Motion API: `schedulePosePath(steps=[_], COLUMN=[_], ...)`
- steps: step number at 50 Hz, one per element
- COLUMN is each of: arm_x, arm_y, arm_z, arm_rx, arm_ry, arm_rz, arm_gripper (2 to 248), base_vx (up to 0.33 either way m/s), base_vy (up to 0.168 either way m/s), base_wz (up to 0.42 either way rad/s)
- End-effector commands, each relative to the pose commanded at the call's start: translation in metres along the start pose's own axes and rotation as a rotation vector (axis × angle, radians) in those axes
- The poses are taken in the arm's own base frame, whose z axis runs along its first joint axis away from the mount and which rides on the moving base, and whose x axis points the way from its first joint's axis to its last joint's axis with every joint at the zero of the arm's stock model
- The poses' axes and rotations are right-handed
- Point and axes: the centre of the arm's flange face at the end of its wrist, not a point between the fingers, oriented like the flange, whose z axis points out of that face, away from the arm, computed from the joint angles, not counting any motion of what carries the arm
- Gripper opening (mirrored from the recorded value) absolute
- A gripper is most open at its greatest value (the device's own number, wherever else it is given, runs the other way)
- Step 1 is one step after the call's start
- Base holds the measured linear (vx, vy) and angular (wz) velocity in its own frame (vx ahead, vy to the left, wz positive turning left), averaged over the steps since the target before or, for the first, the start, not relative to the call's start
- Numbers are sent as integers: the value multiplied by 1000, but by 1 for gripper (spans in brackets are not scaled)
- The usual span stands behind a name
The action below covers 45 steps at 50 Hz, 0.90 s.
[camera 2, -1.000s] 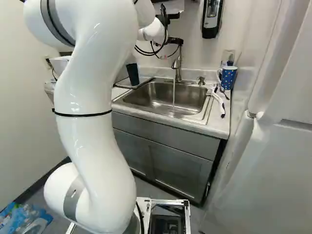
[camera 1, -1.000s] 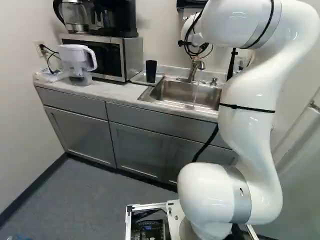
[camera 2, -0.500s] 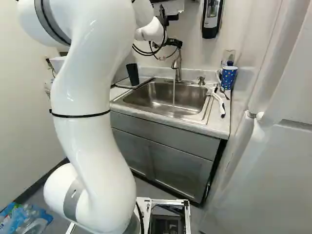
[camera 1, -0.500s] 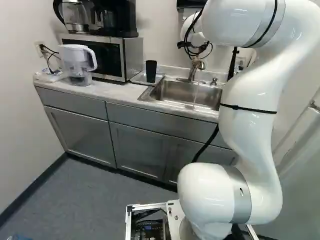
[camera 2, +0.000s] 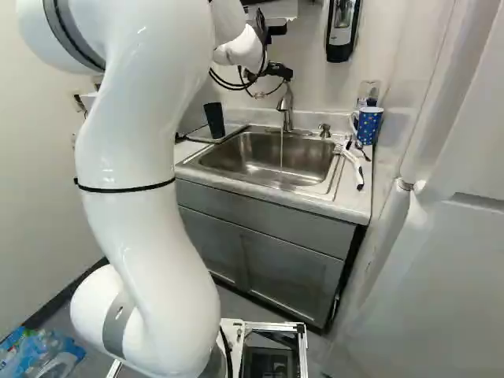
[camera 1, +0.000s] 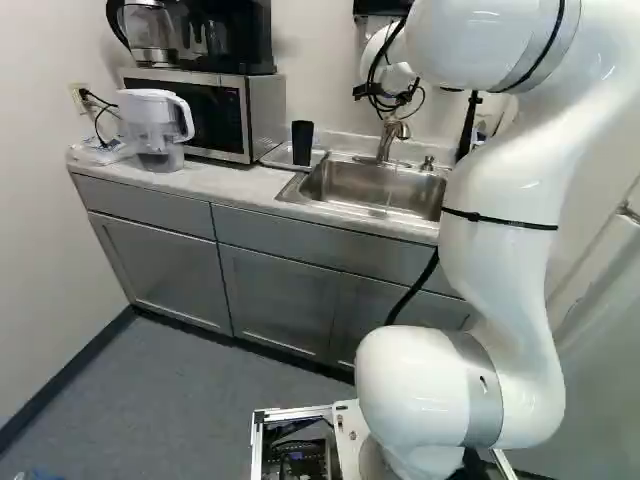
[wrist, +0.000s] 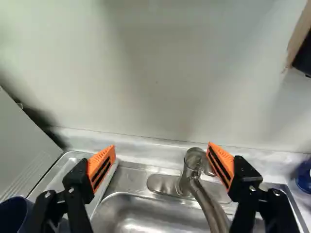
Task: Rinse the cup and place it in the tray
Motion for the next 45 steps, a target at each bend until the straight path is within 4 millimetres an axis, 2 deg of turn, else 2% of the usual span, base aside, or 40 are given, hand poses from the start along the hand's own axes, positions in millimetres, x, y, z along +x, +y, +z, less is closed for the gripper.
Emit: schedulePosePath(steps=[18, 45], arm_x=[-6, -7], arm_y=[-4, -6], arm_z=[-11, -15], arm_rx=[5, 7], arm_ry=[-35, -37], arm_rz=[-3, -4], arm_gripper=[247, 247], base_vx=[0, 0], base_vy=[0, 0], base_wz=[0, 0])
